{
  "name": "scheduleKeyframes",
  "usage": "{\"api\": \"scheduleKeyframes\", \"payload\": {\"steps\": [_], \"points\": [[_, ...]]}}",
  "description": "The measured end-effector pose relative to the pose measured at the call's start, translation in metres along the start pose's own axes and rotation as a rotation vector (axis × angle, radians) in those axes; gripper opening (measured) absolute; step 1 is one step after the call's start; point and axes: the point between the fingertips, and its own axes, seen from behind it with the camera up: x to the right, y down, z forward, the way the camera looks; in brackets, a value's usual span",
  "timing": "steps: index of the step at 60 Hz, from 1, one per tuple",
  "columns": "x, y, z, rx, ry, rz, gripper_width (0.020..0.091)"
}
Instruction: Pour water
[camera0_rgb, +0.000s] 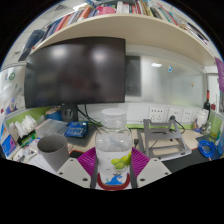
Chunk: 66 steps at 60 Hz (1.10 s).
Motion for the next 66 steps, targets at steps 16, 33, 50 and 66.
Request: {"api": "scheduleKeyframes", "payload": {"steps": [16, 33, 50, 66], "points": [[0.005, 0.02, -0.035, -0.126, 0.057, -0.028, 0.0798], [-0.026, -0.006, -0.157, -0.196, 0.162, 0.014, 0.0818], [-0.018, -0.065, -0.23, -0.125, 0.237, 0.073, 0.082], [-0.006, -0.069, -0.262, -0.12, 0.209, 0.057, 0.0818]]}}
